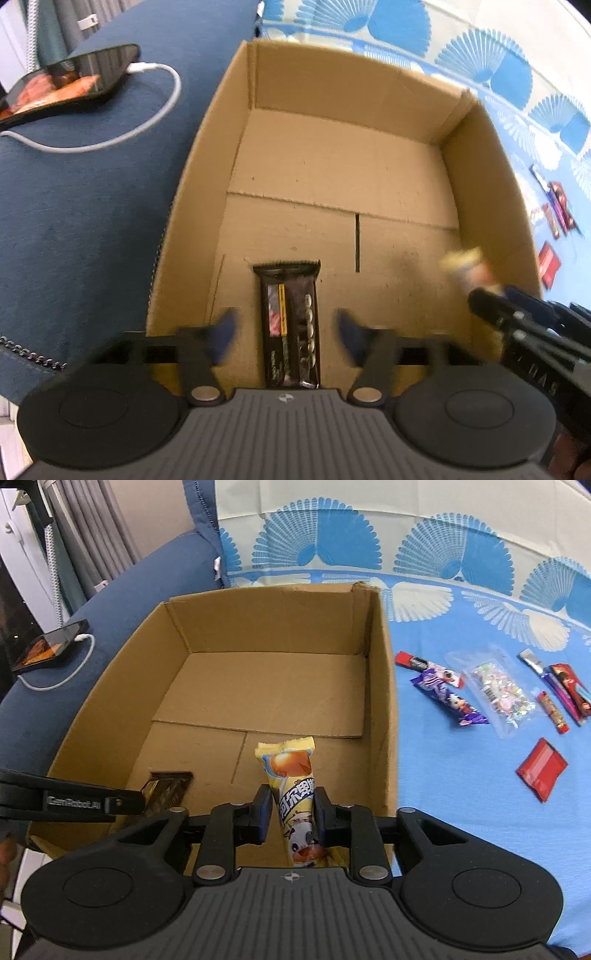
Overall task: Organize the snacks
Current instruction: 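Lower both snacks into the box and open both tools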
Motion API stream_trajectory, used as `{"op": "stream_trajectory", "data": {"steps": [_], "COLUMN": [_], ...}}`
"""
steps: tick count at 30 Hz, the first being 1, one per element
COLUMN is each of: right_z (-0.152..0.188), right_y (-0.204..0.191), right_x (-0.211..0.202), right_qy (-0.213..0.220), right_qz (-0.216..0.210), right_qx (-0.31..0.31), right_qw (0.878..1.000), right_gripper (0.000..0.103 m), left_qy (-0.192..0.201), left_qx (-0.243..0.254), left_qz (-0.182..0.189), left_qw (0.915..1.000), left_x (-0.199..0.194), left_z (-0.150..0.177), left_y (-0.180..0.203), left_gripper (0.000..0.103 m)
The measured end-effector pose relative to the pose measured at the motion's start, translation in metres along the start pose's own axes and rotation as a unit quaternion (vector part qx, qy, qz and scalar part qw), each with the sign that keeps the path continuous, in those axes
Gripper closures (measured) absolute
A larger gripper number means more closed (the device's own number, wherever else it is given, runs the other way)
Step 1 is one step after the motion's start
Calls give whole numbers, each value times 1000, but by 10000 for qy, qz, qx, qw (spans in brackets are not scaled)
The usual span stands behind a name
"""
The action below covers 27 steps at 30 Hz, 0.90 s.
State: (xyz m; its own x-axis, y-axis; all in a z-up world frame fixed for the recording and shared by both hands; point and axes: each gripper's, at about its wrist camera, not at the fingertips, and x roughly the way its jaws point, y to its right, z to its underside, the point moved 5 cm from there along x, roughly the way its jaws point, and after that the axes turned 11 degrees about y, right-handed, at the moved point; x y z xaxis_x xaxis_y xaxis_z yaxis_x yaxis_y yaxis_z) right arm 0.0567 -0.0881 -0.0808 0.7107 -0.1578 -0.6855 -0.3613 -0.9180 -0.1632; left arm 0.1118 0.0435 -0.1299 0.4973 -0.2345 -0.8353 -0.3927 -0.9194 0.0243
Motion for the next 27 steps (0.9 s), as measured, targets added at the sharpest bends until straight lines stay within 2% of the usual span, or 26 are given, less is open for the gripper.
{"op": "stream_trajectory", "data": {"steps": [1,2,7,13,19,27], "right_z": [-1,-3,-10,2,27,32], "right_y": [-1,-1,-5,-8,-11,-12], "right_x": [-2,-6,-35,-85,-136,-183], "right_qy": [44,118,354,421,511,997], "right_qz": [37,45,22,-10,35,71], "right_qx": [-27,-52,-193,-307,-398,-419], "right_qw": [10000,9999,9992,9986,9979,9941], "right_gripper": [48,38,20,14,13,12], "left_qy": [115,244,293,283,310,768], "left_qx": [-38,-57,-78,3,128,255], "left_qz": [-49,-129,-127,-193,-203,-222], "left_qw": [9999,9996,9995,9994,9992,9965], "left_x": [-5,-12,-38,-82,-122,-162], "left_z": [-2,-3,4,40,80,87], "left_y": [-2,-3,-6,-8,-11,-2], "left_gripper": [0,0,0,0,0,0]}}
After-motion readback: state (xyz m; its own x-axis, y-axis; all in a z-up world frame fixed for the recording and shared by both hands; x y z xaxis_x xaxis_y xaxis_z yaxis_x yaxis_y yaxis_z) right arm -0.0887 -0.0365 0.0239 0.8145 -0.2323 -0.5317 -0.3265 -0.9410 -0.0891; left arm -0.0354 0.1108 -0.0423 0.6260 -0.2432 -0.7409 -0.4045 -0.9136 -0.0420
